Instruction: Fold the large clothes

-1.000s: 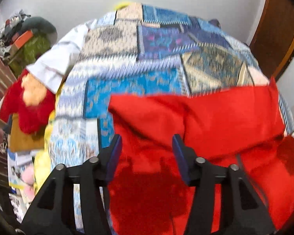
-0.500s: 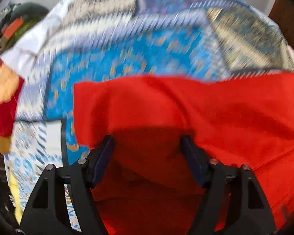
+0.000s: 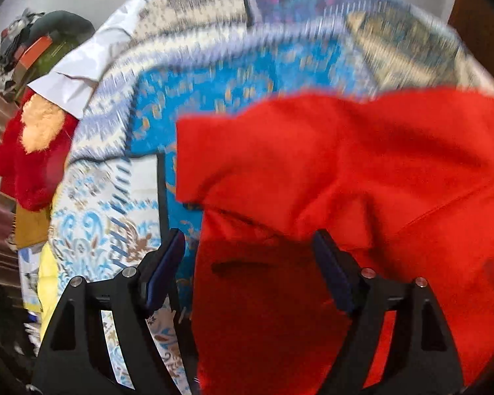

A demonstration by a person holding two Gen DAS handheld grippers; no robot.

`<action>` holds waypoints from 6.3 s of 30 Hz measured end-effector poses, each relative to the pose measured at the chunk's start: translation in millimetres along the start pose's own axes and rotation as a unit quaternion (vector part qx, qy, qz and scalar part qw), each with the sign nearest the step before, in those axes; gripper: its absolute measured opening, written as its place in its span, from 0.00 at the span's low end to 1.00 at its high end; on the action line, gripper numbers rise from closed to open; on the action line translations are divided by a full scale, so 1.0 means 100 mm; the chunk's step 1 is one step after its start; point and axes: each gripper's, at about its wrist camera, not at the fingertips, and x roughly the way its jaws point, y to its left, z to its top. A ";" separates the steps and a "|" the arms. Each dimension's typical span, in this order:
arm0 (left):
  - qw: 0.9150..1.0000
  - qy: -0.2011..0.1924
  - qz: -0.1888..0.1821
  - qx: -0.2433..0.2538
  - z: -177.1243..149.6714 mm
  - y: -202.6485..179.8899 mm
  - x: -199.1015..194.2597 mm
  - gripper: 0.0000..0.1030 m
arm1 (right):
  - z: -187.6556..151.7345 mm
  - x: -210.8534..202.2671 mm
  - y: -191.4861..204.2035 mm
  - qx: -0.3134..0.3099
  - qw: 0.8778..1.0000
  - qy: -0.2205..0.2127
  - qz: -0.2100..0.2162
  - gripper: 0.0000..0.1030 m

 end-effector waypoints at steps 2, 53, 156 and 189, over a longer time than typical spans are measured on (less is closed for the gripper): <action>1.000 -0.021 -0.012 -0.015 0.07 -0.02 -0.16 0.78 | 0.03 -0.14 0.02 0.019 0.999 -0.011 0.039 0.81; 0.973 0.134 -0.105 -0.158 -2.48 0.51 -0.16 0.86 | -2.11 -1.21 0.09 0.113 0.980 -0.012 0.162 0.60; 0.998 -0.027 0.055 0.034 0.75 -0.20 0.14 0.94 | 0.67 0.11 0.56 -0.061 0.985 -0.011 0.162 0.12; 0.999 -0.033 -0.026 -0.002 0.26 -0.61 0.39 1.00 | 0.28 0.35 0.92 -0.136 0.988 -0.041 -0.060 0.12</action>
